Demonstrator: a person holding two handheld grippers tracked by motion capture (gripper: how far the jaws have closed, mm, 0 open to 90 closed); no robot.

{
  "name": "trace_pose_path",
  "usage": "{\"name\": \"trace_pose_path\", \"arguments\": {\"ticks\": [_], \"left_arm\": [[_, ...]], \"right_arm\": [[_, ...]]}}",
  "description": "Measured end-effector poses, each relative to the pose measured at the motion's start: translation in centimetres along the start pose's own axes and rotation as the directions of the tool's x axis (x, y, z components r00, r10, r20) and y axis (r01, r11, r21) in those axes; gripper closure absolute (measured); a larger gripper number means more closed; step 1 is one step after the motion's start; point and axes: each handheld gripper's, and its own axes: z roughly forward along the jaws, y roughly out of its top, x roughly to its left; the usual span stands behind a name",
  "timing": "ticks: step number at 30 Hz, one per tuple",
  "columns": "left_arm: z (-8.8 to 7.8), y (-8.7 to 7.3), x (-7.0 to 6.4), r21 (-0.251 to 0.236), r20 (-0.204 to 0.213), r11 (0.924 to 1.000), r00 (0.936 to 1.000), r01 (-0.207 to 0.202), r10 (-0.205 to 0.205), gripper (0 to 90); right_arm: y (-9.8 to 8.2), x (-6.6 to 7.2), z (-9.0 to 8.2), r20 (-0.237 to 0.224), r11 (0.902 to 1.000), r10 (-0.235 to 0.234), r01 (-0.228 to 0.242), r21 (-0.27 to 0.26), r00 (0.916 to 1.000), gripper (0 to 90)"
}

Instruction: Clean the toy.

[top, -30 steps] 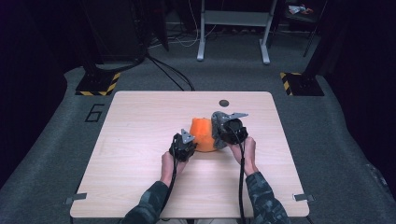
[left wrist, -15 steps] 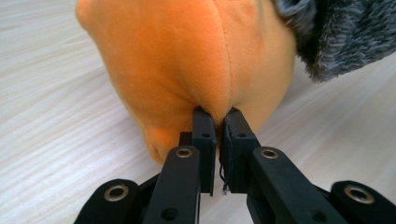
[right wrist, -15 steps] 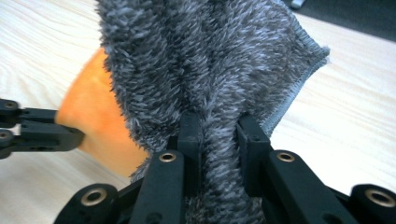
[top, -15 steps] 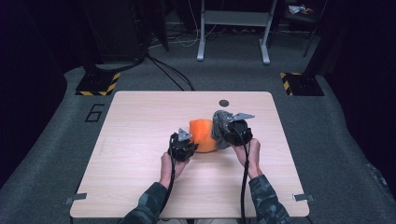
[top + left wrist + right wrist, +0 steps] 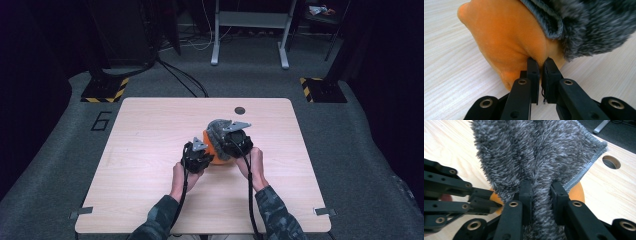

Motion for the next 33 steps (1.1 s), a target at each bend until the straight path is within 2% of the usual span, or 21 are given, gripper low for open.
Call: {"name": "trace_pose_path", "arguments": {"ticks": [2, 5, 6, 7, 13, 23, 26, 27, 28, 33], "left_arm": [[0.0, -0.1, 0.1, -0.002, 0.001, 1.0000, 1.0000, 0.006, -0.006, 85.2], [0.1, -0.2, 0.3, 0.010, -0.001, 0.9999, 1.0000, -0.007, 0.007, 85.1], [0.1, -0.2, 0.2, 0.005, -0.004, 1.0000, 1.0000, 0.003, -0.003, 85.1], [0.1, -0.3, 0.3, 0.007, -0.005, 1.0000, 1.0000, 0.002, -0.001, 85.1], [0.2, -0.3, 0.4, 0.007, -0.010, 0.9999, 0.9999, 0.008, -0.008, 85.0], [0.2, -0.3, 0.7, 0.015, -0.013, 0.9999, 0.9999, 0.002, -0.002, 84.9], [0.3, -0.3, 0.7, 0.009, -0.013, 0.9999, 0.9999, 0.010, -0.010, 84.9], [0.3, -0.3, 0.7, 0.009, -0.015, 0.9999, 0.9998, 0.010, -0.010, 84.9], [0.3, -0.3, 0.7, 0.009, -0.015, 0.9999, 0.9998, 0.010, -0.010, 84.9], [0.3, -0.4, 0.8, 0.015, -0.016, 0.9999, 0.9999, 0.007, -0.007, 84.9]], "right_arm": [[-0.1, 0.0, 0.2, 0.015, 1.0000, 0.001, -0.001, -0.001, 0.9999, 75.1], [-0.4, -0.3, 0.1, 0.027, 0.9999, 0.008, -0.008, 0.013, 0.9996, 75.2], [-0.6, -0.6, 0.1, 0.033, 0.9999, 0.003, -0.003, 0.013, 0.9994, 75.2], [-0.8, -0.8, 0.1, 0.037, 0.9995, 0.023, -0.023, 0.020, 0.9991, 75.2], [-2.0, -2.3, 0.0, 0.062, 0.9969, 0.069, -0.072, 0.034, 0.9956, 75.2], [-3.8, -4.6, 0.6, 0.097, 0.9891, 0.124, -0.131, 0.067, 0.9875, 75.2], [-4.4, -5.2, 1.2, 0.113, 0.9800, 0.161, -0.173, 0.099, 0.9804, 75.2], [-4.7, -5.6, 1.6, 0.114, 0.9802, 0.156, -0.168, 0.104, 0.9811, 75.2], [-5.0, -5.8, 1.9, 0.121, 0.9758, 0.169, -0.183, 0.119, 0.9782, 75.2], [-6.0, -6.8, 3.1, 0.102, 0.9577, 0.223, -0.237, 0.162, 0.9694, 75.1]]}}
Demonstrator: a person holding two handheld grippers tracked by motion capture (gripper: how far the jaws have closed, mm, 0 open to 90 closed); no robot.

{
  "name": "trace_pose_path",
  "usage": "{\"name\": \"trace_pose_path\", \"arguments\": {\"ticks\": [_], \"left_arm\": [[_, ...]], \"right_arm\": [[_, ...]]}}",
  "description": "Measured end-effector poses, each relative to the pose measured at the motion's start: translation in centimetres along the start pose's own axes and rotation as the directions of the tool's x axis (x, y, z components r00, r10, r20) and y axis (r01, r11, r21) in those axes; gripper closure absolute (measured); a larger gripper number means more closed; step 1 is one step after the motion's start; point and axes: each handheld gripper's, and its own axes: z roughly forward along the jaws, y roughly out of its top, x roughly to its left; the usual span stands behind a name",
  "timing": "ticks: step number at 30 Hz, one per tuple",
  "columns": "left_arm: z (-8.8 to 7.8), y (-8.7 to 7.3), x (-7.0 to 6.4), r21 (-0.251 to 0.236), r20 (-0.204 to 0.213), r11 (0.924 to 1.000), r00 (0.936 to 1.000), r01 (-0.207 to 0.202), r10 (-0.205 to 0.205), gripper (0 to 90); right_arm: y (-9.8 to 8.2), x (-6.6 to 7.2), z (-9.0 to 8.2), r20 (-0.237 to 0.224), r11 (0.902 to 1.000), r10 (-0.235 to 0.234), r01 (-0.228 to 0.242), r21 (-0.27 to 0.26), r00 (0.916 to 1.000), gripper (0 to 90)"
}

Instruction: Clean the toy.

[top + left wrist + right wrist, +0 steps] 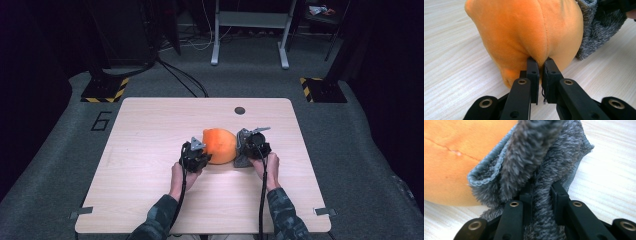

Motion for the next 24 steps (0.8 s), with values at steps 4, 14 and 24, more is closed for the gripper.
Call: {"name": "trace_pose_path", "arguments": {"ticks": [4, 14, 24], "left_arm": [[0.0, -0.1, 0.1, 0.001, 0.002, 1.0000, 1.0000, 0.006, -0.006, 84.8], [-0.1, 0.1, -0.1, 0.006, 0.007, 1.0000, 0.9999, -0.007, 0.007, 84.8], [0.0, 0.0, -0.2, 0.011, 0.014, 0.9998, 0.9998, -0.013, 0.013, 84.8]], "right_arm": [[0.3, 0.3, -1.8, 0.001, 0.9984, -0.020, 0.020, -0.053, 0.9998, 75.0], [3.8, 6.1, -6.5, -0.100, 0.9640, -0.190, 0.166, -0.208, 0.9767, 74.9], [3.6, 6.3, -4.2, -0.067, 0.9706, -0.195, 0.183, -0.156, 0.9784, 75.0]]}}
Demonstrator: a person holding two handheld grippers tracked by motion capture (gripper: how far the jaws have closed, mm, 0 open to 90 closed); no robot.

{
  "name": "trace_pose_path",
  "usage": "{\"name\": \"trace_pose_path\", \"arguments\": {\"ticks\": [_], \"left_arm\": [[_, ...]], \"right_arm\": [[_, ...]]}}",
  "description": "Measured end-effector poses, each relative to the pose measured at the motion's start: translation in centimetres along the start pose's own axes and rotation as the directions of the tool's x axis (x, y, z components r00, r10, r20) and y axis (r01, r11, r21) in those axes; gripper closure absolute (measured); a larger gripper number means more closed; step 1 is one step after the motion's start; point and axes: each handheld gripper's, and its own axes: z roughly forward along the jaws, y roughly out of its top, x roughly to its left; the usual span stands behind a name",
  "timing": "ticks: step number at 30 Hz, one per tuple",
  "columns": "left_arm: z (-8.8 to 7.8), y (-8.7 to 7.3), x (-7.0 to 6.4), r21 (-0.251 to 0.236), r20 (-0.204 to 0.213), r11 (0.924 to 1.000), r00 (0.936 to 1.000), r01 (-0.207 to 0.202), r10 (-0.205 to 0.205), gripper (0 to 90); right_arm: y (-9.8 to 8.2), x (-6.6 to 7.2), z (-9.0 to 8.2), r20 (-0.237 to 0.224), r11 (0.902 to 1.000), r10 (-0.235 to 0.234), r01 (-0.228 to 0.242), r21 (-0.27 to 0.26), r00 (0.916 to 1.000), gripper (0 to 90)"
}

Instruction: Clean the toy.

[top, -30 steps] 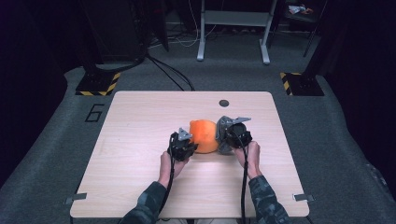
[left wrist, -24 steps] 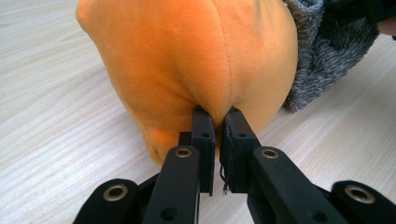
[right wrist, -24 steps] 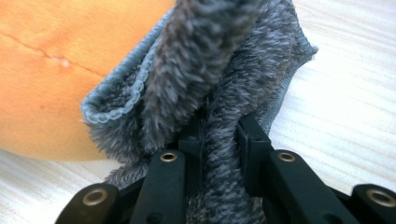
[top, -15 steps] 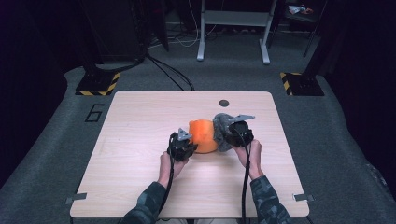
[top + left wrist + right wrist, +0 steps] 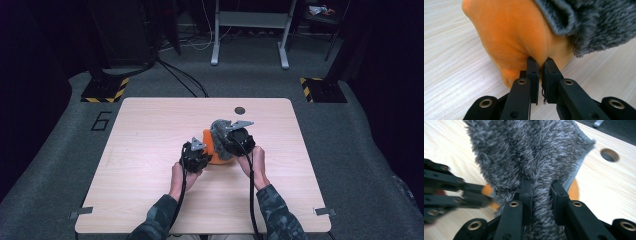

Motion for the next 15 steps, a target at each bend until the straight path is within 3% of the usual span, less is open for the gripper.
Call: {"name": "trace_pose_path", "arguments": {"ticks": [8, 15], "left_arm": [[0.1, 0.0, 0.0, -0.006, -0.002, 0.9999, 0.9999, 0.014, -0.015, 84.8], [0.1, 0.0, 0.1, -0.003, -0.002, 0.9999, 0.9999, 0.012, -0.012, 84.8]], "right_arm": [[-2.6, -2.9, 0.2, 0.046, 0.9961, 0.076, -0.078, 0.042, 0.9961, 75.0], [-3.7, -4.2, 1.2, 0.081, 0.9874, 0.123, -0.130, 0.090, 0.9891, 75.0]]}}
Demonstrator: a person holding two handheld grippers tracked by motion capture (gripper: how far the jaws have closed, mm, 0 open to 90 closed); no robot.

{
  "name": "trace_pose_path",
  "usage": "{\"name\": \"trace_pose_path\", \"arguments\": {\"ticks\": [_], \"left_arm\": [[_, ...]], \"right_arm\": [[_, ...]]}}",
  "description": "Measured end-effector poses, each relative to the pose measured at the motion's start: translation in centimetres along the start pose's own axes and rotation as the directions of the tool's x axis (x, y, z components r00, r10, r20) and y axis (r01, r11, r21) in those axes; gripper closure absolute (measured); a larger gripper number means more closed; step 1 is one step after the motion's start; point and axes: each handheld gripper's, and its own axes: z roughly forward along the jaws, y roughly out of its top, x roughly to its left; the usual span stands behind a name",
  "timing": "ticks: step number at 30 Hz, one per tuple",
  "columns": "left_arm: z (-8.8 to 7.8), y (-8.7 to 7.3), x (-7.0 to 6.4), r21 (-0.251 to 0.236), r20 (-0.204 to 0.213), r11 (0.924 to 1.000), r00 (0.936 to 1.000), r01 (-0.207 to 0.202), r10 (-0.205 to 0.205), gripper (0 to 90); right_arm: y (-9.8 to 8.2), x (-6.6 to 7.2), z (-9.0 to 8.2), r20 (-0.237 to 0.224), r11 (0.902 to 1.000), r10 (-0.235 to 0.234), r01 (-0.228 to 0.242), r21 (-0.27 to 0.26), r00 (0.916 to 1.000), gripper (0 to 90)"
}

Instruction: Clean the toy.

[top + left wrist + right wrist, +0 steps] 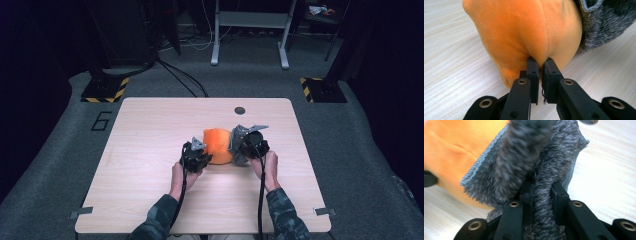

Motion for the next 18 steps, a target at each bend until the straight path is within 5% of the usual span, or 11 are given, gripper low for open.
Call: {"name": "trace_pose_path", "arguments": {"ticks": [13, 18], "left_arm": [[-0.1, -0.1, 0.2, -0.002, -0.002, 1.0000, 1.0000, 0.003, -0.003, 84.7], [-0.1, -0.1, 0.3, -0.006, -0.003, 1.0000, 1.0000, 0.007, -0.007, 84.6]], "right_arm": [[-1.8, -2.0, 4.1, 0.000, 0.9876, 0.084, -0.083, 0.133, 0.9965, 74.8], [-1.6, -2.2, 2.8, 0.005, 0.9899, 0.079, -0.079, 0.118, 0.9968, 74.7]]}}
